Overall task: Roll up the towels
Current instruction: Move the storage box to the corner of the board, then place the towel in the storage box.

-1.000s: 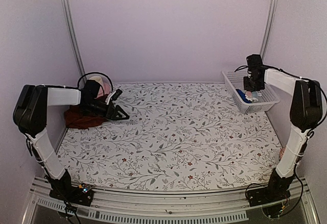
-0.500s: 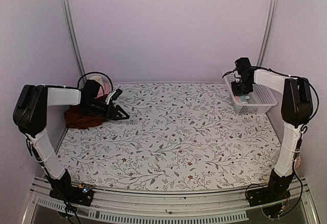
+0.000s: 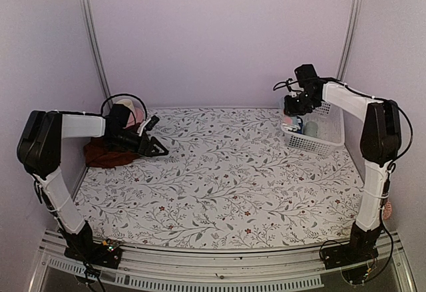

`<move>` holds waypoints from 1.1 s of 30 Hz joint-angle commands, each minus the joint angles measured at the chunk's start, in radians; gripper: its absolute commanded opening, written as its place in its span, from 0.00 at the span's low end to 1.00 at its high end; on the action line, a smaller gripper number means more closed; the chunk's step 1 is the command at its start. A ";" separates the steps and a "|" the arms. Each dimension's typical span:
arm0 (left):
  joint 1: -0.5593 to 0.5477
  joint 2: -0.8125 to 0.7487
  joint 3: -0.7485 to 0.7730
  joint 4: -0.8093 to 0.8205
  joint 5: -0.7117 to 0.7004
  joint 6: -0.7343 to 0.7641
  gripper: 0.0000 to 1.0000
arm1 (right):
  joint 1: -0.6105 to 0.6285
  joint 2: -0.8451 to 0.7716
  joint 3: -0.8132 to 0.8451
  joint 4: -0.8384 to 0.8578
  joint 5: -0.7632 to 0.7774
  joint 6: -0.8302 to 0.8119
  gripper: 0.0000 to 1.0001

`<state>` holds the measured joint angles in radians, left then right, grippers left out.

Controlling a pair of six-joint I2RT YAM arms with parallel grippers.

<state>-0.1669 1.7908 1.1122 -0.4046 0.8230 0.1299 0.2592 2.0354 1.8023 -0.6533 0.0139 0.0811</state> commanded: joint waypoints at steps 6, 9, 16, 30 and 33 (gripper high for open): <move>0.013 0.000 -0.011 0.013 0.035 0.014 0.97 | -0.176 -0.199 -0.140 0.044 -0.225 0.087 0.05; 0.013 -0.004 -0.012 0.013 0.037 0.015 0.97 | -0.228 -0.238 -0.233 0.128 -0.352 0.119 0.05; 0.012 0.002 -0.012 0.011 0.049 0.015 0.97 | -0.337 -0.279 -0.418 0.324 -0.625 0.216 0.05; 0.013 0.015 -0.015 0.012 0.069 0.017 0.97 | -0.395 -0.189 -0.515 0.559 -0.777 0.436 0.05; 0.013 0.021 -0.015 0.010 0.076 0.015 0.97 | -0.422 -0.168 -0.530 0.556 -0.801 0.450 0.05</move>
<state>-0.1631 1.7920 1.1095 -0.4042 0.8738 0.1307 -0.1261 1.8236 1.3045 -0.1364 -0.7433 0.4820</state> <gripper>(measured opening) 0.973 0.194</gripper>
